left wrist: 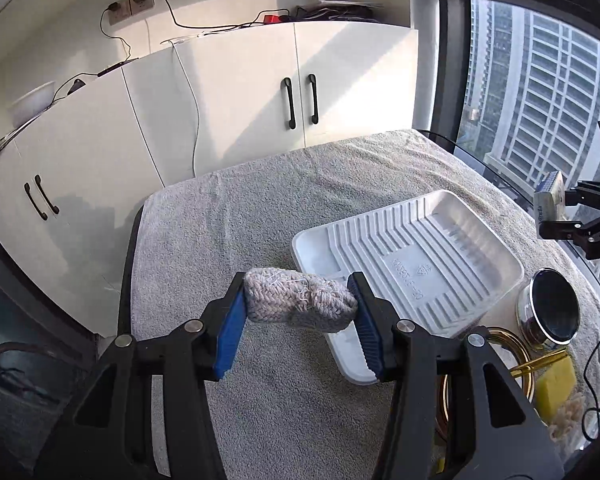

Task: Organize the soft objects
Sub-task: 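Release the grey sock into the white tray while the right drops the yellow pack there, then move both open tools back toward the remaining objects on the towel, then grasp the blue tissue pack with the left while the right grasps the cream rope toy, then set the blue pack in the tray with left while right drops the rope toy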

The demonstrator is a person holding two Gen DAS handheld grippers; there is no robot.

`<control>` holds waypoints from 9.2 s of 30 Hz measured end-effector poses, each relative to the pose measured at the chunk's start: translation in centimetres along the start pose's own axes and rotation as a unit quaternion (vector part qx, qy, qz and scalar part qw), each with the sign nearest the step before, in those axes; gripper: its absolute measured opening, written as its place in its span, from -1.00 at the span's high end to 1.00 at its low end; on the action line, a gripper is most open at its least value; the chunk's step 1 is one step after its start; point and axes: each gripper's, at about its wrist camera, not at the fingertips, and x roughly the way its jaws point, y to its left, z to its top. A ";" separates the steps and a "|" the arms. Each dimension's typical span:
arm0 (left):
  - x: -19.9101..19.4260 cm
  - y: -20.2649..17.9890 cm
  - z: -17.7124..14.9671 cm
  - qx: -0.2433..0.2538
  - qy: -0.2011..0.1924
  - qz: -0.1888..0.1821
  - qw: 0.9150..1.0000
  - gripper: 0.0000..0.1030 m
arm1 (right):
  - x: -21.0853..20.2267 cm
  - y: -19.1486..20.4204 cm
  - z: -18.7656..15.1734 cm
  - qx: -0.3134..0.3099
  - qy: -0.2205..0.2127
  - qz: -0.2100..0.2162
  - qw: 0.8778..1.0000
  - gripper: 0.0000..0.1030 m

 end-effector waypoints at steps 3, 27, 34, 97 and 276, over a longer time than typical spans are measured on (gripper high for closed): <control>4.0 -0.7 1.4 0.022 0.033 -0.018 0.999 0.08 | 3.8 -0.5 1.2 -0.009 0.038 0.014 0.999 -0.43; 16.0 -6.0 -0.2 0.088 0.136 -0.079 0.984 0.02 | 14.1 1.4 2.0 -0.070 0.102 0.043 0.991 -0.44; 16.2 -5.5 -0.5 0.067 0.137 -0.068 0.986 -0.12 | 14.1 1.3 1.9 -0.070 0.104 0.040 0.991 -0.49; -6.7 -0.5 -7.9 -0.072 -0.069 -0.012 0.995 -0.73 | -6.8 0.9 -4.9 0.011 -0.073 0.030 0.997 -0.82; 10.3 -3.1 1.1 0.068 0.044 -0.109 0.991 -0.36 | 12.1 2.8 7.8 -0.135 0.061 0.102 0.984 0.51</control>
